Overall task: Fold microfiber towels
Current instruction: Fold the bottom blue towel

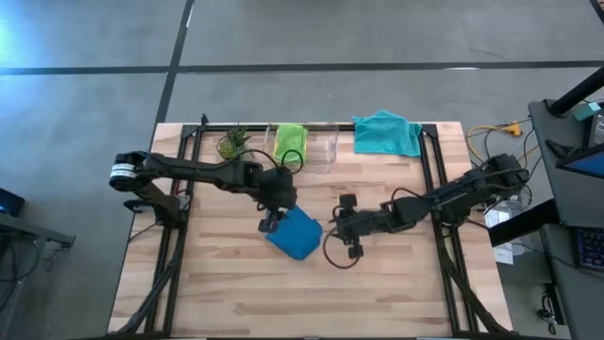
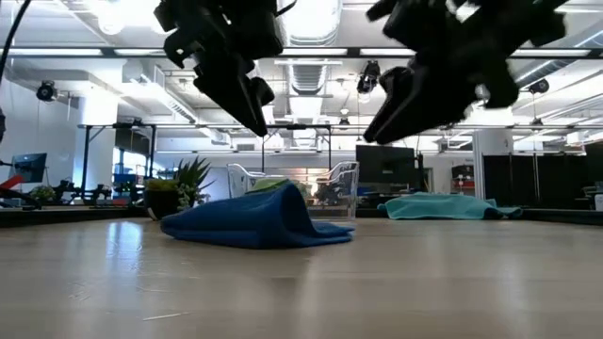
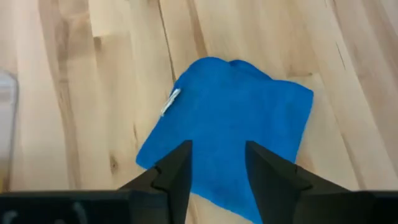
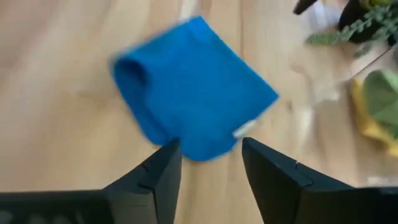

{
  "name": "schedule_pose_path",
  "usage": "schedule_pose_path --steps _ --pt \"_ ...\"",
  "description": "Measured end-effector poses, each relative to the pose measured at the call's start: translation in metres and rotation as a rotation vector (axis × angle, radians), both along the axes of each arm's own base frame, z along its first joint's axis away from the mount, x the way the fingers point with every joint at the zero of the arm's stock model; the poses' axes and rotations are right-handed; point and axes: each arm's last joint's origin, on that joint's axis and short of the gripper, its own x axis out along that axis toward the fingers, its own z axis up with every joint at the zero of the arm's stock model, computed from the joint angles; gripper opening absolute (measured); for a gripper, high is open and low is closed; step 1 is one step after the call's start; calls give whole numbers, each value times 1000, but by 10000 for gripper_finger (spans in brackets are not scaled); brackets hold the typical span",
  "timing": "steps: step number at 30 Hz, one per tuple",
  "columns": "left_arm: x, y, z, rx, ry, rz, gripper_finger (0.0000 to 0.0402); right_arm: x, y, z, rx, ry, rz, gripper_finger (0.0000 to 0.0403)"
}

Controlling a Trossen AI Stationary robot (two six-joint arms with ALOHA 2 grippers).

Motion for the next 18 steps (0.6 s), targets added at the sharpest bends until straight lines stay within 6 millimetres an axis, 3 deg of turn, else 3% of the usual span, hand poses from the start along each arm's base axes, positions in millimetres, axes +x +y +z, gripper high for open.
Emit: schedule_pose_path --steps 6,13,18 --pt "0 1 -2 -75 25 112 135 17 -22 -22 -117 82 199 171" --pt "0 1 -2 -144 51 213 135 46 -19 -49 -275 167 406 165" --pt "-1 1 -2 -168 61 249 135 66 -21 -69 -291 282 437 145"
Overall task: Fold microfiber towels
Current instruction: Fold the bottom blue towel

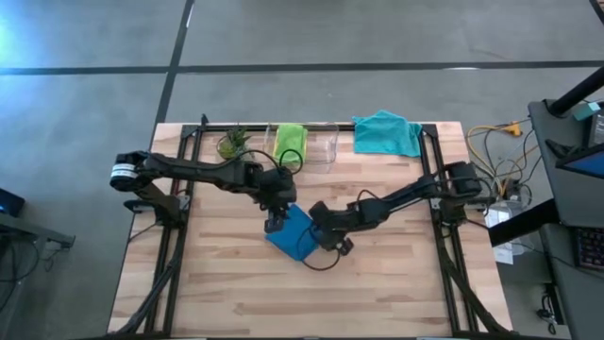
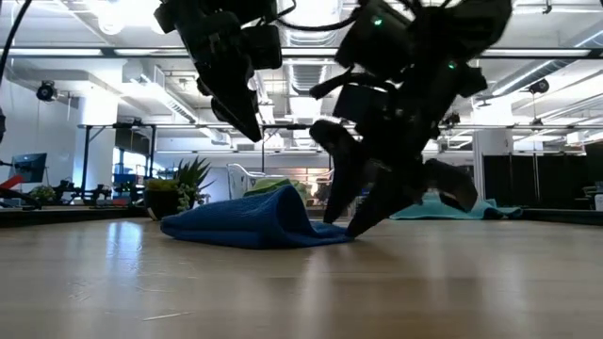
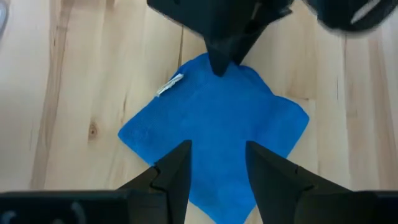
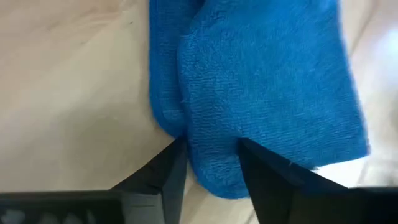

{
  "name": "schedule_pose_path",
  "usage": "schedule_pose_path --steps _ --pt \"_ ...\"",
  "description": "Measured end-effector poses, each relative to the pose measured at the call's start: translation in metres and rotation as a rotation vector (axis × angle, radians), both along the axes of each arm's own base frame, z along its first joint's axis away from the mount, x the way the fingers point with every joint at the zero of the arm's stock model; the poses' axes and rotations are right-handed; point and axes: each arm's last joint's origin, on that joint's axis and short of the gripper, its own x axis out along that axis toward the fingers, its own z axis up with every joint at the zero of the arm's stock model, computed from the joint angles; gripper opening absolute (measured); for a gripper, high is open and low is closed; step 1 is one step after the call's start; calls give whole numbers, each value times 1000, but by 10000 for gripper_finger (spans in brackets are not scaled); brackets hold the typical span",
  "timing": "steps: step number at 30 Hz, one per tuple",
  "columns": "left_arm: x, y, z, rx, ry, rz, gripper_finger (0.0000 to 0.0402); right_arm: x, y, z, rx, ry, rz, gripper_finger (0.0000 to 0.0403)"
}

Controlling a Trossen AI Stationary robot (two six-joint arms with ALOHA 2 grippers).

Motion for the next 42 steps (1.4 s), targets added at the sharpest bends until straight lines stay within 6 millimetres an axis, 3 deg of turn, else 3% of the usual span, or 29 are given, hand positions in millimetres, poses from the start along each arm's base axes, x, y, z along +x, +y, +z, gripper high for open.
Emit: schedule_pose_path --steps 6,10,12,18,24,31,36,42 --pt "-2 0 -1 -20 31 29 135 8 -5 -5 35 156 -118 87" --pt "-2 0 -1 -20 32 29 135 3 -6 10 41 157 -146 26" --pt "-2 0 -1 -20 32 29 135 -3 -8 21 30 180 -185 15" --pt "-3 -1 4 -67 20 44 134 -17 -12 84 155 200 -382 10" --pt "-6 -3 21 -129 -66 77 134 -31 -20 147 476 134 -706 9" --pt "4 -2 64 -179 -457 108 134 -40 -32 213 776 -49 -961 9" --pt "9 1 95 -205 -740 213 134 -39 -39 237 840 -127 -1028 9" --pt "9 3 100 -199 -769 287 134 -39 -50 248 843 -191 -1102 9"
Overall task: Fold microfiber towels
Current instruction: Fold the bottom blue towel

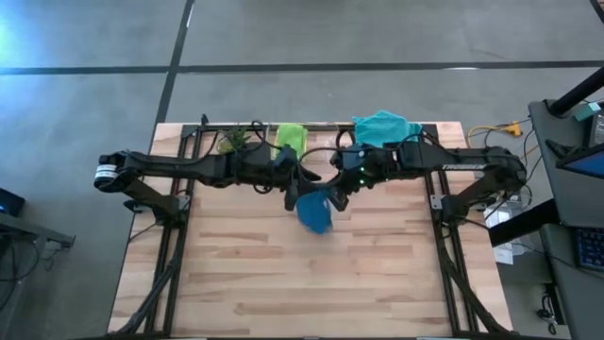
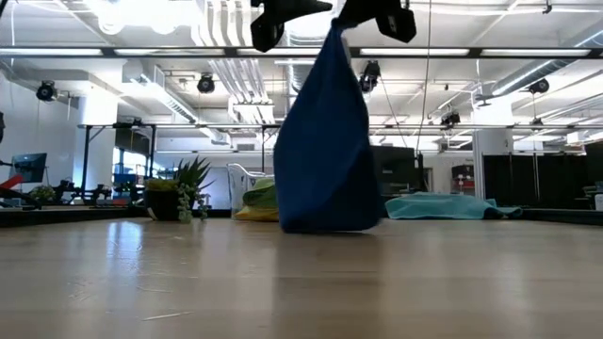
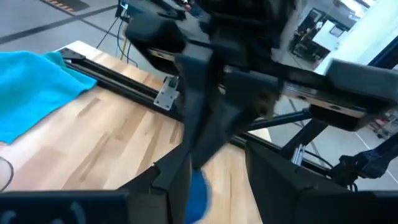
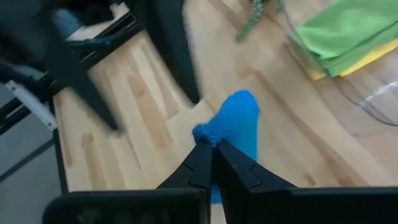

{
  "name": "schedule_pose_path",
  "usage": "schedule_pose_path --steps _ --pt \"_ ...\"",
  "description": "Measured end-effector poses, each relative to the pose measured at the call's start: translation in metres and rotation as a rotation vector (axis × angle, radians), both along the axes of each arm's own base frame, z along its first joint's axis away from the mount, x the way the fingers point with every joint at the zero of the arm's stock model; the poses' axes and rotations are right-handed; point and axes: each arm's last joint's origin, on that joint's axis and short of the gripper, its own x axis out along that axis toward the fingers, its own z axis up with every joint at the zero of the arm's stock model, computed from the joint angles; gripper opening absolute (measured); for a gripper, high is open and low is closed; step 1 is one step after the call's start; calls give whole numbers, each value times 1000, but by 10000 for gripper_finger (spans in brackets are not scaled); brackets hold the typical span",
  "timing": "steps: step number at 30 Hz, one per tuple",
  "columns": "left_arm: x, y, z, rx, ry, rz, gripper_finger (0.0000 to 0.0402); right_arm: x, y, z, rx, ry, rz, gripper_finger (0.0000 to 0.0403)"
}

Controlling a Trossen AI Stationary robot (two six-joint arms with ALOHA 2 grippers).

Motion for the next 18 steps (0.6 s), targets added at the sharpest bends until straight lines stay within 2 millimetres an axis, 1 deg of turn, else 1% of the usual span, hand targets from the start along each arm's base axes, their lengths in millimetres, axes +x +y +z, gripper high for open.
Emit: schedule_pose_path --steps 3,7,9,14,18 --pt "0 0 -4 7 38 9 134 0 -4 0 -1 -1 -13 9" --pt "0 0 -11 25 107 70 134 0 -6 0 3 -3 -25 9" --pt "-1 -2 -13 70 124 105 134 1 -8 1 9 -10 -37 9" --pt "-3 -16 -17 246 198 213 134 2 -16 3 31 -39 -84 9" --pt "-4 -23 -15 288 196 310 134 3 -21 7 37 -82 -101 9"
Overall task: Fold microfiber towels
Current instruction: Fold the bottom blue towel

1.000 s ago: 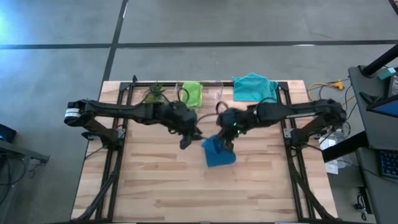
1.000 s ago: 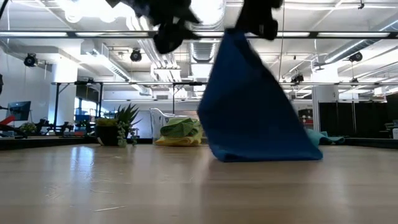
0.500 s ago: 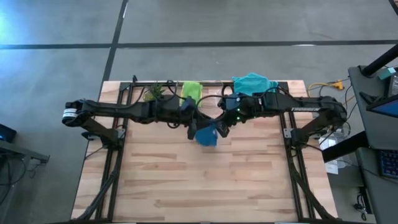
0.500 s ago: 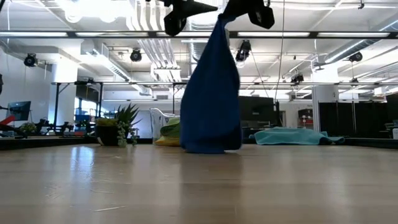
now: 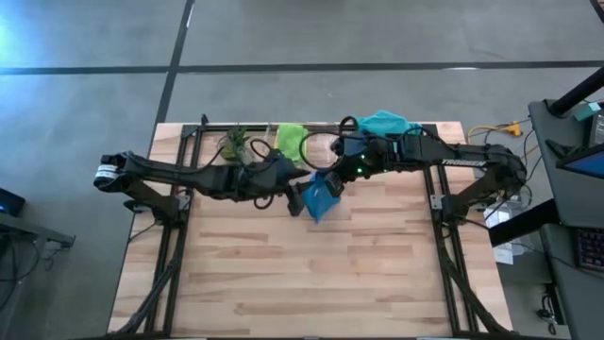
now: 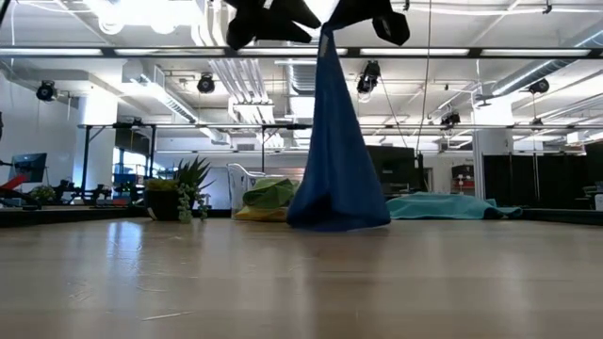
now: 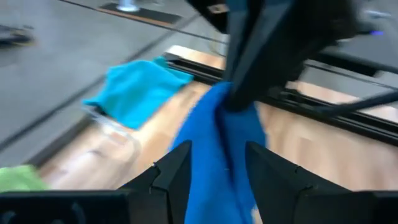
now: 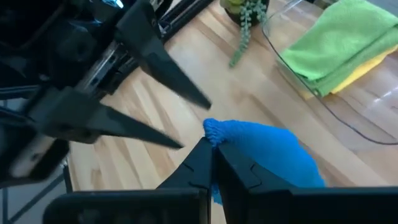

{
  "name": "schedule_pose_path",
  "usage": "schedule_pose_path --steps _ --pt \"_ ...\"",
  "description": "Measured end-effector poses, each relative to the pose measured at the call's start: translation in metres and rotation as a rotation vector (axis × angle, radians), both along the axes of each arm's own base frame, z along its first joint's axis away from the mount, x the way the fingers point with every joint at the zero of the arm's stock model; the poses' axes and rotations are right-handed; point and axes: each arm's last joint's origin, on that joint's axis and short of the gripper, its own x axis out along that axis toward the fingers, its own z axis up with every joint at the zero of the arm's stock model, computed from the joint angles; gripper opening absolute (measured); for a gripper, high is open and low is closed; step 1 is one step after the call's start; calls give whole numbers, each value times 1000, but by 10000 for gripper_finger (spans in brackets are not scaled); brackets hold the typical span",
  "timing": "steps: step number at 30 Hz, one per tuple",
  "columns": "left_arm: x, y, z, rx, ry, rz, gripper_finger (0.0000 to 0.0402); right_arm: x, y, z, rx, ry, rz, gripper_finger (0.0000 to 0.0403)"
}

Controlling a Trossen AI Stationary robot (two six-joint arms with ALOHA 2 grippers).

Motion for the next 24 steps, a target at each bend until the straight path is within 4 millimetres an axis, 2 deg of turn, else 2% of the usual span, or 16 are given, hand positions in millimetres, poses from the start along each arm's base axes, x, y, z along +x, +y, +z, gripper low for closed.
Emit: schedule_pose_path --steps 6,13,18,24 --pt "-1 0 0 31 -2 70 134 1 0 11 0 -41 3 9" --pt "13 0 -6 33 -19 70 134 0 0 22 -3 -77 4 9" --pt "19 -1 -18 31 27 76 134 0 2 28 -4 -94 48 9" --pt "16 1 -33 14 129 137 134 -3 6 36 1 -115 89 9"
